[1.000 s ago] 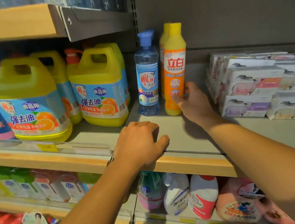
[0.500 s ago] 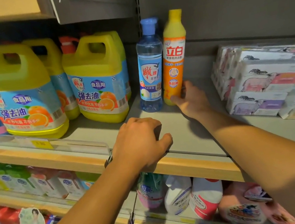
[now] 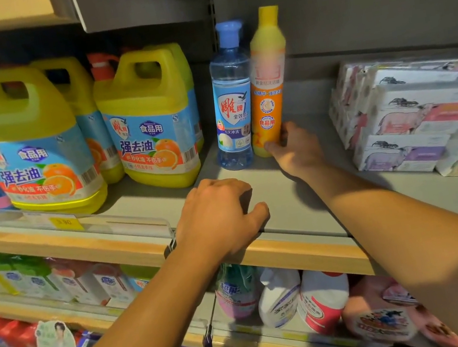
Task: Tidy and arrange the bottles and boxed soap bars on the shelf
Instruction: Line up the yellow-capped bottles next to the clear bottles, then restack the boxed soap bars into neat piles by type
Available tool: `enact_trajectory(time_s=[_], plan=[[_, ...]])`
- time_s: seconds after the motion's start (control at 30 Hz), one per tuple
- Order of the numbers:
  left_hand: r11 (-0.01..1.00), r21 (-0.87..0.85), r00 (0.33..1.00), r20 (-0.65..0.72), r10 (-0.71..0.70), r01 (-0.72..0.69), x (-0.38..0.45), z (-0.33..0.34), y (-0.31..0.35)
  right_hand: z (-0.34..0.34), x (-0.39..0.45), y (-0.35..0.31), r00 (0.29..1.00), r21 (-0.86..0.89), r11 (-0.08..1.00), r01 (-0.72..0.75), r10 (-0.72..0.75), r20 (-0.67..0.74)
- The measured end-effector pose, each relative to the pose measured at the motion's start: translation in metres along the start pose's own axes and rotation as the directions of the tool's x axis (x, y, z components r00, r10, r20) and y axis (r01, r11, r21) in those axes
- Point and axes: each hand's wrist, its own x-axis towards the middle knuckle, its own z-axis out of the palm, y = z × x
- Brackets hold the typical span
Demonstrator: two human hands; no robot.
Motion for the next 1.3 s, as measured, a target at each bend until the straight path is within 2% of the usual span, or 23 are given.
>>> enact_trajectory(time_s=[0.5, 0.67, 0.83, 0.97, 1.07, 1.17, 1.3], plan=[[1.0, -0.008, 1.0, 0.014, -0.021, 0.021, 0.0, -0.002, 0.002, -0.001, -0.001, 0.002, 0.999, -0.018, 0.999, 0.041, -0.042, -0.009], [0.999, -0.015, 0.999, 0.016, -0.037, 0.037, 0.0, -0.003, 0.001, -0.006, -0.005, 0.004, 1.0, 0.039, 0.999, 0.0, 0.001, -0.023], [0.998, -0.043, 0.996, 0.067, -0.052, 0.055, 0.001, -0.007, 0.004, -0.031, -0.037, 0.013, 0.998, 0.081, 0.996, 0.033, -0.037, 0.043], [0.972, -0.179, 0.985, 0.103, -0.137, 0.154, 0.009, -0.013, 0.013, -0.066, -0.076, 0.029, 0.996, 0.169, 0.981, 0.093, -0.093, -0.008], [0.931, -0.335, 0.989, 0.081, -0.125, 0.145, 0.022, -0.011, 0.034, -0.103, -0.094, 0.042, 0.986, 0.215, 0.964, 0.155, -0.138, -0.092], [0.917, -0.387, 0.995, 0.059, -0.077, 0.094, 0.038, -0.001, 0.058, -0.144, -0.094, 0.057, 0.958, -0.006, 0.979, 0.205, -0.202, -0.205], [0.862, -0.507, 1.0, -0.003, -0.024, 0.019, 0.057, 0.018, 0.088, -0.183, -0.076, 0.076, 0.902, -0.276, 0.949, 0.149, -0.245, -0.357]])
